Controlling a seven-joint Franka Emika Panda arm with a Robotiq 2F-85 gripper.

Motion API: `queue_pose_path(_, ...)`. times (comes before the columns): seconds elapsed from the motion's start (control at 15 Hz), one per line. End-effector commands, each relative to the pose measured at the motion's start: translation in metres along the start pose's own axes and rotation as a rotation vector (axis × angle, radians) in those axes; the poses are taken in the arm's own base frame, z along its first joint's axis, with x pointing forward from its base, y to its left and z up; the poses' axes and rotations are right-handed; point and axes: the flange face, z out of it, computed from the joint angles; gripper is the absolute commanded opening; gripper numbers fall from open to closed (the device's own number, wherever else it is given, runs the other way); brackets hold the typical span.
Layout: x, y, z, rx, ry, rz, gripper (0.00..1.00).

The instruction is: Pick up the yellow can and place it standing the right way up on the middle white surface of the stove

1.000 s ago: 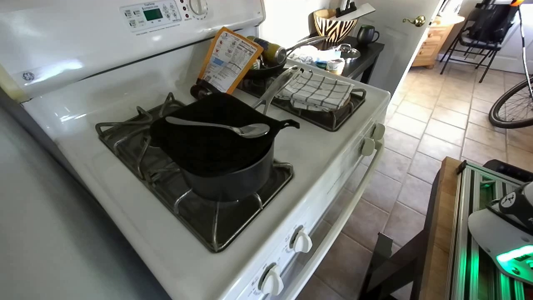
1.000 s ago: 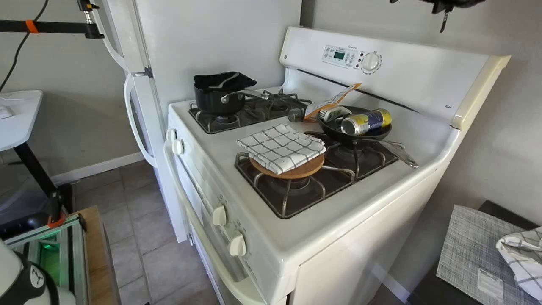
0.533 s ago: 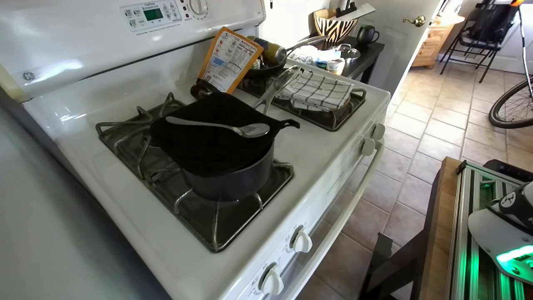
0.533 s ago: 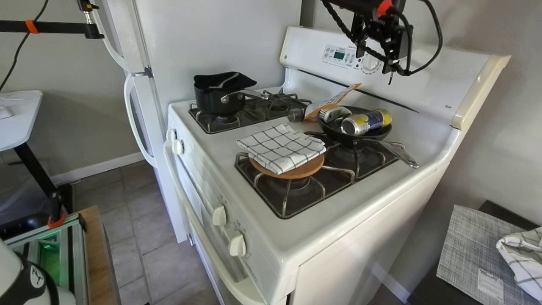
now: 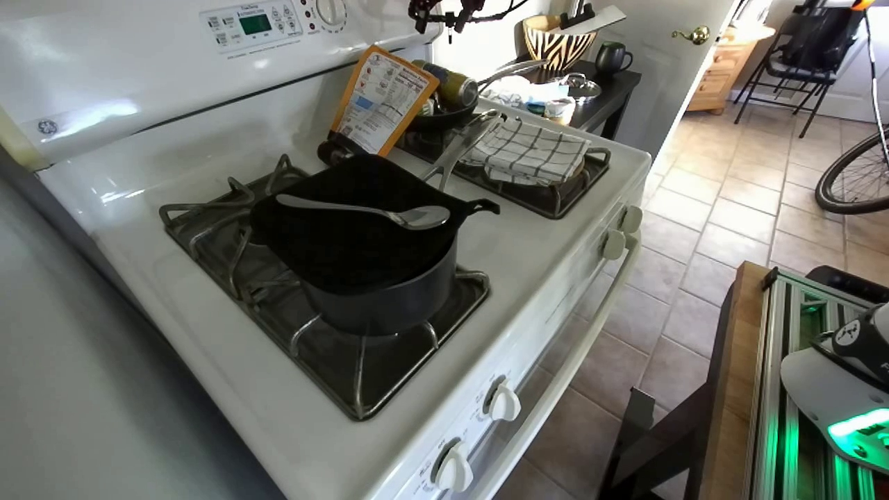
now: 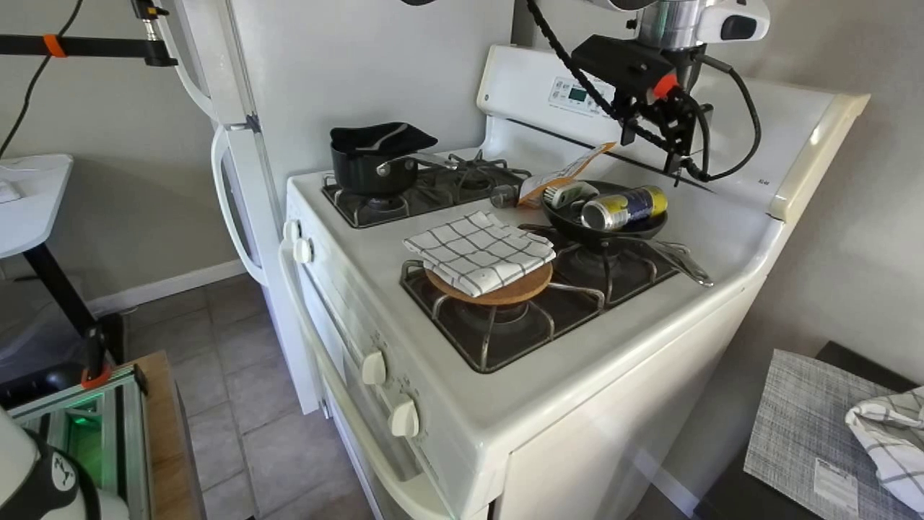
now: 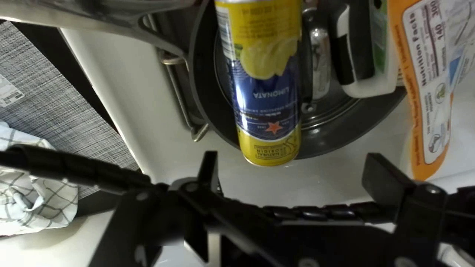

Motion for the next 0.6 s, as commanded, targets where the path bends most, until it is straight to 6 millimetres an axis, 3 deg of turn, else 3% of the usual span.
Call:
queue_pose_path(0.0, 0.004, 0.002, 0.004, 0.000, 0.005, 0.010, 1.00)
queue_pose_path(0.53, 0.028, 0.000, 0.056, -0.004, 0.046, 0.007, 1.00)
